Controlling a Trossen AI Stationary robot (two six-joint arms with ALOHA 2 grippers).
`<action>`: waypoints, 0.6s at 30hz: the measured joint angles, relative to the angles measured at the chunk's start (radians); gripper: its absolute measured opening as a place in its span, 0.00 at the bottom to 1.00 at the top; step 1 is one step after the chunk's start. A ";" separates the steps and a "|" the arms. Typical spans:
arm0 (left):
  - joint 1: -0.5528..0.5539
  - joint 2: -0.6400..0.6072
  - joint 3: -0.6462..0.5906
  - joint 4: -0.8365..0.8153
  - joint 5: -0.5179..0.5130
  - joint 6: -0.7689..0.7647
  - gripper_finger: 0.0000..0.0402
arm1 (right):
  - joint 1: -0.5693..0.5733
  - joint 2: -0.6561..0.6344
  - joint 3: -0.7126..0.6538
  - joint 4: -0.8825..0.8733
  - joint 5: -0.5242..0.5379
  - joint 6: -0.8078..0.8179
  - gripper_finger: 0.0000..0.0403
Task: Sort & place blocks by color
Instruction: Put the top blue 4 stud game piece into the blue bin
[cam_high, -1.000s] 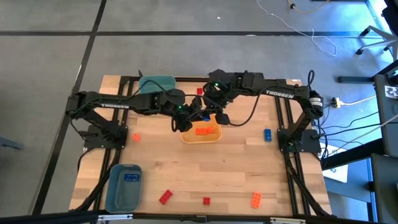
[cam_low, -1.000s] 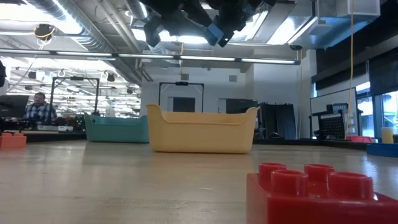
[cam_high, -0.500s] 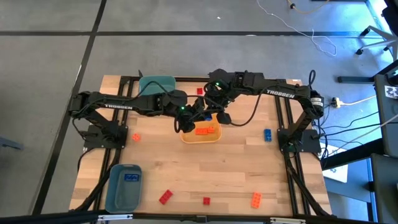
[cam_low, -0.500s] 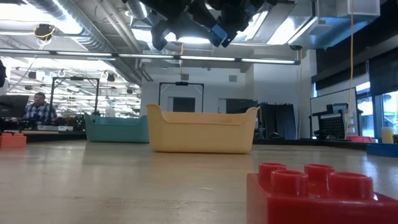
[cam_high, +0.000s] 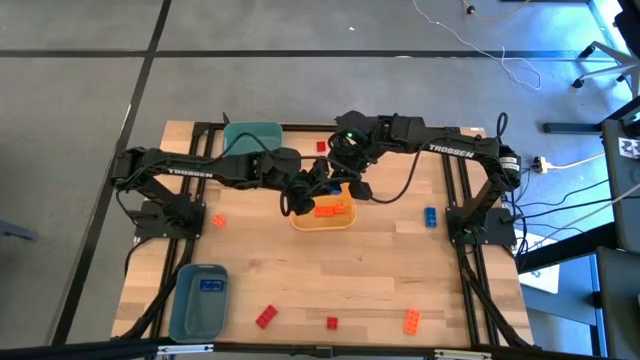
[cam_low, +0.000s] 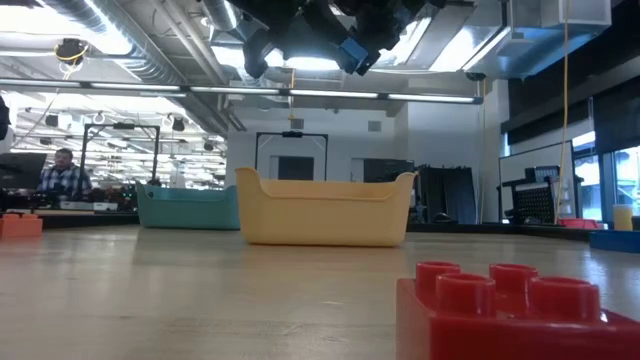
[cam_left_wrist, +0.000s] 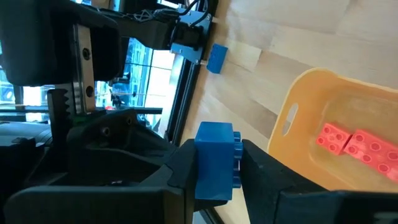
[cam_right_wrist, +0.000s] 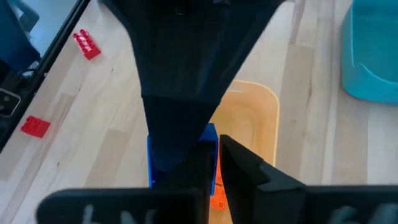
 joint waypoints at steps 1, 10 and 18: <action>0.000 0.000 0.000 -0.003 -0.001 -0.001 0.21 | 0.000 0.000 0.000 0.000 0.007 0.010 0.09; -0.025 0.000 0.000 -0.017 -0.027 -0.008 0.21 | 0.002 0.000 0.000 -0.003 0.048 0.025 0.10; -0.030 0.000 0.001 -0.029 -0.035 -0.011 0.21 | 0.002 0.002 0.000 -0.003 0.056 0.016 0.10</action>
